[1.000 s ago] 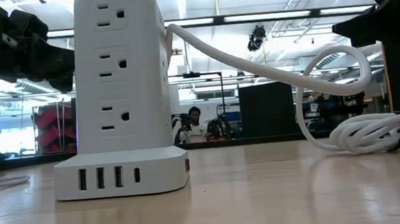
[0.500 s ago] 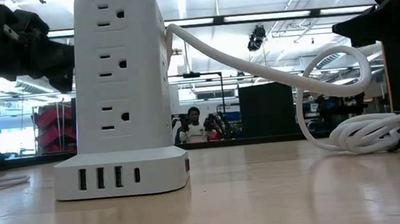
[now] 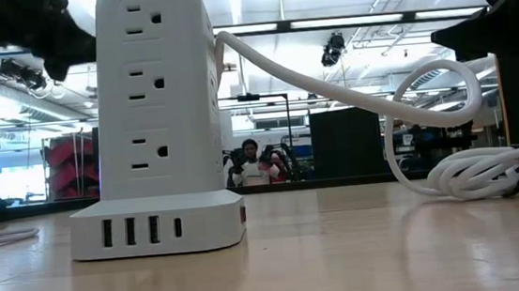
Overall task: Insert USB
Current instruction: Move the white charger adapter to the center of the table
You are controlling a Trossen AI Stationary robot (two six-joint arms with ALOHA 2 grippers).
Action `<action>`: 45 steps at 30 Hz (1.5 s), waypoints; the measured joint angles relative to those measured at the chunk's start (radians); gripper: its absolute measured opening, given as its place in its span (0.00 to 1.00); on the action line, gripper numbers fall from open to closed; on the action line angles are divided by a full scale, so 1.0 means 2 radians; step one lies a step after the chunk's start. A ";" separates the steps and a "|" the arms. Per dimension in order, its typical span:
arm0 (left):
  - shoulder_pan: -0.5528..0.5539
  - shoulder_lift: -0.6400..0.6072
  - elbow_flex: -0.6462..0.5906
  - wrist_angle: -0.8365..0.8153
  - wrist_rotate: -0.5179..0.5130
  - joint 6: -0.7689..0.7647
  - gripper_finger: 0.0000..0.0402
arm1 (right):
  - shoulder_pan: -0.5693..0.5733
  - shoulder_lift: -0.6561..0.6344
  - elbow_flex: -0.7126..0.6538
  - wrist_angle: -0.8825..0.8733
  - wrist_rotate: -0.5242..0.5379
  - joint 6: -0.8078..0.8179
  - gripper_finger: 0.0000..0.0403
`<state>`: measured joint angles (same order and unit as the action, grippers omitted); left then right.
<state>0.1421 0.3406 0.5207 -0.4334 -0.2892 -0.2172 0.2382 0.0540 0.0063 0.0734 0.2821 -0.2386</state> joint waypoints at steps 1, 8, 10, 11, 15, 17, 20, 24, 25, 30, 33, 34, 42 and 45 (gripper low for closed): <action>0.000 0.019 0.021 -0.028 0.000 -0.018 0.08 | 0.000 0.000 0.000 0.000 0.000 0.000 0.01; -0.017 0.166 0.117 -0.214 0.005 -0.090 0.08 | 0.000 0.000 0.000 0.000 0.000 0.000 0.02; -0.021 0.215 0.134 -0.277 0.005 -0.103 0.08 | 0.000 0.000 0.000 0.000 0.000 0.000 0.02; -0.025 0.240 0.141 -0.308 0.006 -0.111 0.08 | 0.000 0.000 0.000 0.000 0.000 0.000 0.02; -0.044 0.330 0.156 -0.430 0.024 -0.156 0.08 | 0.000 0.000 0.000 0.000 0.000 0.000 0.01; -0.057 0.367 0.156 -0.481 0.042 -0.170 0.08 | 0.000 0.000 0.000 0.000 0.000 0.000 0.01; -0.086 0.392 0.156 -0.525 0.049 -0.185 0.08 | 0.000 0.000 0.000 0.000 0.000 0.000 0.02; -0.124 0.392 0.151 -0.507 0.065 -0.201 0.07 | 0.000 0.000 0.000 0.000 0.000 0.000 0.02; -0.133 0.392 0.146 -0.506 0.069 -0.209 0.07 | 0.000 0.000 0.000 0.000 0.000 0.000 0.02; -0.175 0.394 0.115 -0.472 0.103 -0.240 0.01 | 0.000 0.000 0.000 0.000 0.000 0.000 0.01; -0.194 0.397 0.115 -0.460 0.105 -0.250 0.00 | 0.000 0.000 0.000 0.000 0.000 0.000 0.02; -0.200 0.400 0.114 -0.462 0.105 -0.246 0.00 | 0.000 0.000 0.000 0.000 0.000 0.000 0.02; -0.245 0.467 0.116 -0.460 0.137 -0.121 0.00 | 0.000 0.000 0.000 0.002 0.000 0.000 0.01; -0.251 0.521 0.116 -0.462 0.156 -0.103 0.00 | 0.000 0.000 0.000 0.002 0.000 0.000 0.01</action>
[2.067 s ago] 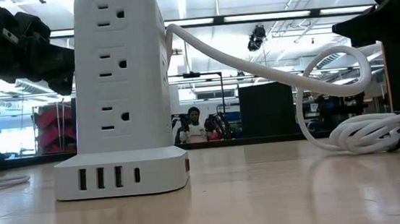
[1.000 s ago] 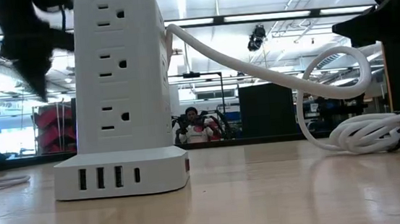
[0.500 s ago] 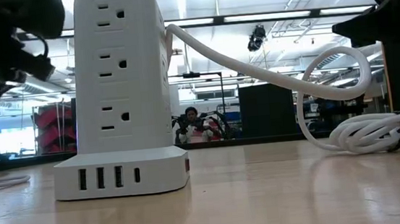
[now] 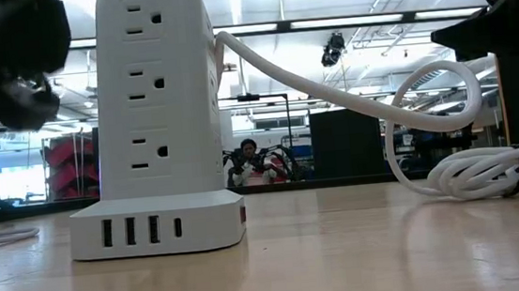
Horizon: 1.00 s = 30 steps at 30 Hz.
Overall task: Insert USB
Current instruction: Move the white charger adapter to the center of the table
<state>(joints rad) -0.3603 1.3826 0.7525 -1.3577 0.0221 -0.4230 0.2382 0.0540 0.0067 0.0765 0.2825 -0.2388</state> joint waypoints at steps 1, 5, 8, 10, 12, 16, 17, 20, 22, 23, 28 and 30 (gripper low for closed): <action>-0.002 0.019 0.000 -0.001 0.003 0.004 0.00 | 0.000 0.000 0.000 0.000 0.000 0.000 0.01; -0.002 0.087 0.000 -0.003 0.011 0.021 0.00 | 0.000 0.000 0.000 0.000 0.000 0.000 0.02; -0.002 0.116 0.000 -0.004 0.012 0.029 0.00 | 0.000 0.000 0.000 0.000 0.000 0.000 0.02; -0.002 0.124 0.000 -0.004 0.013 0.033 0.00 | 0.000 0.000 0.000 0.000 0.000 0.000 0.02; -0.002 0.125 0.000 -0.003 0.015 0.038 0.00 | 0.000 0.000 0.000 0.000 0.000 0.000 0.01; -0.002 0.124 -0.002 0.016 0.016 0.038 0.00 | 0.000 0.000 0.000 0.000 0.000 0.000 0.01; -0.002 0.123 -0.005 0.027 0.017 0.039 0.00 | 0.000 0.000 0.000 0.000 0.000 0.000 0.02; -0.001 0.123 -0.016 0.070 0.024 0.047 0.00 | 0.000 0.000 0.000 0.000 0.000 0.000 0.02; -0.001 0.123 -0.018 0.092 0.019 0.055 0.00 | 0.000 0.000 0.000 0.001 0.000 0.000 0.02; -0.001 0.123 -0.016 0.107 0.013 0.057 0.00 | 0.000 0.000 0.000 0.001 0.000 0.000 0.02; -0.001 0.123 0.020 0.137 -0.025 0.072 0.00 | 0.000 0.000 0.000 0.002 0.000 0.000 0.01; -0.001 0.123 0.043 0.131 -0.045 0.080 0.00 | 0.000 0.000 0.000 0.002 0.000 0.000 0.01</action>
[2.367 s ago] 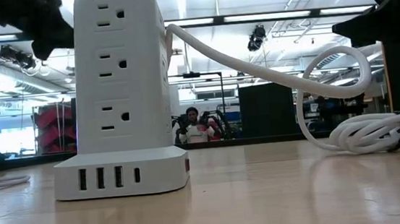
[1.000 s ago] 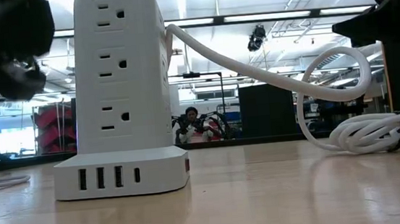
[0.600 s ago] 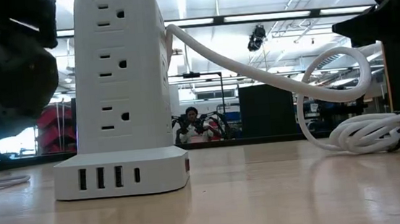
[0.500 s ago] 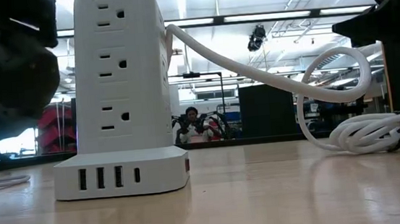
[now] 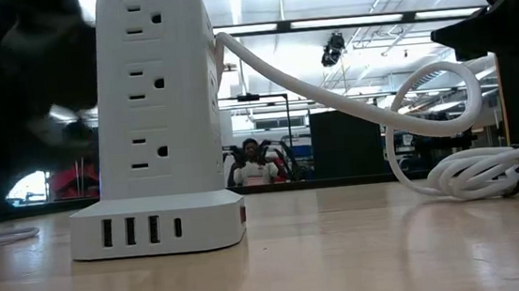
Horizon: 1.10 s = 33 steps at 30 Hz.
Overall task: Insert USB
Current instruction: Move the white charger adapter to the center of the table
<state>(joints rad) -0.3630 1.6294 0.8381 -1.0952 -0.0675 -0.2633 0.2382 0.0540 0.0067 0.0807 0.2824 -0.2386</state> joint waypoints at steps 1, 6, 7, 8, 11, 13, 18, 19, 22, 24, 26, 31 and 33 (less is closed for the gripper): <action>0.000 -0.001 0.013 -0.008 -0.009 0.002 0.00 | 0.000 0.000 0.000 0.000 0.000 0.000 0.02; -0.002 -0.041 0.047 -0.036 -0.020 -0.005 0.00 | 0.000 0.000 0.000 0.001 0.000 0.000 0.02; -0.003 -0.059 0.046 -0.036 -0.020 -0.015 0.00 | 0.000 0.000 0.000 0.001 0.000 0.000 0.02; -0.005 -0.080 0.041 -0.037 -0.020 -0.028 0.00 | 0.000 0.000 0.000 0.001 0.000 0.000 0.02; -0.007 -0.148 0.020 -0.070 -0.018 -0.080 0.00 | 0.000 0.000 0.000 0.001 0.000 0.000 0.01; -0.006 -0.186 0.009 -0.108 -0.012 -0.126 0.00 | 0.000 0.000 0.000 0.000 0.000 0.000 0.01; -0.006 -0.213 -0.010 -0.159 0.020 -0.187 0.00 | 0.000 0.000 0.000 0.000 0.000 0.000 0.02; -0.006 -0.208 -0.016 -0.161 0.023 -0.190 0.00 | 0.000 0.000 0.000 0.000 0.000 0.000 0.02; -0.006 -0.187 -0.039 -0.155 0.026 -0.195 0.00 | 0.000 0.000 0.000 0.000 0.000 0.000 0.02; -0.006 -0.169 -0.044 -0.145 0.031 -0.189 0.00 | 0.000 0.000 0.000 0.000 0.000 0.000 0.01; -0.006 -0.151 -0.042 -0.141 0.031 -0.185 0.00 | 0.000 0.000 0.000 0.002 0.000 0.000 0.01; 0.001 -0.111 -0.043 -0.140 0.027 -0.199 0.00 | 0.000 0.000 0.000 0.003 0.000 0.000 0.02; 0.008 -0.094 -0.043 -0.142 0.026 -0.214 0.00 | 0.000 0.000 0.000 0.003 0.000 0.000 0.02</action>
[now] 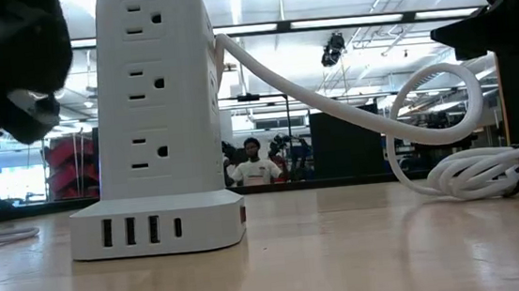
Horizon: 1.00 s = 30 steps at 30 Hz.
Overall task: Insert USB
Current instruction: Move the white charger adapter to the center of the table
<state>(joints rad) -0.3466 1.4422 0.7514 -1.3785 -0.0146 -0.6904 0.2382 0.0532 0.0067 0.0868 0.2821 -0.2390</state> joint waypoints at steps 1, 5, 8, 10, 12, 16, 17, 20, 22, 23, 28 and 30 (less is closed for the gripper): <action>0.002 0.008 0.000 0.001 0.000 -0.010 0.00 | 0.000 0.000 0.000 0.000 0.000 0.000 0.02; 0.010 0.037 -0.002 0.001 -0.003 -0.035 0.00 | 0.000 0.000 0.000 0.001 0.000 0.000 0.02; 0.011 0.055 -0.002 0.002 -0.003 -0.037 0.00 | 0.000 0.000 0.000 0.001 0.000 0.000 0.01; 0.012 0.066 -0.002 0.005 0.000 -0.037 0.00 | 0.000 0.000 0.000 0.001 0.000 0.000 0.01; 0.014 0.074 -0.002 0.018 0.000 -0.034 0.00 | 0.000 0.000 0.000 0.001 0.000 0.000 0.02; 0.016 0.080 -0.002 0.069 0.000 -0.024 0.00 | 0.000 0.000 0.000 0.001 0.000 0.000 0.02; 0.018 0.080 -0.002 0.077 -0.002 -0.021 0.00 | 0.000 0.000 0.000 0.001 0.000 0.000 0.02; 0.020 0.080 -0.002 0.099 -0.037 -0.011 0.00 | 0.000 0.000 0.000 0.001 0.000 0.000 0.01; 0.020 0.080 -0.001 0.107 -0.071 -0.008 0.00 | 0.000 0.000 0.000 0.001 0.000 0.000 0.01; 0.020 0.080 0.002 0.106 -0.085 -0.002 0.00 | 0.000 0.000 0.000 0.001 0.000 0.000 0.01; 0.020 0.078 0.035 0.094 -0.127 0.039 0.00 | 0.000 0.000 0.000 0.001 0.000 0.000 0.02; 0.020 0.072 0.055 0.095 -0.149 0.058 0.00 | 0.000 0.000 0.000 0.002 0.000 0.000 0.02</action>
<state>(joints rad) -0.3065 1.5856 0.8605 -1.1888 -0.3126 -0.5742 0.2382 0.0532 0.0071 0.0898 0.2823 -0.2388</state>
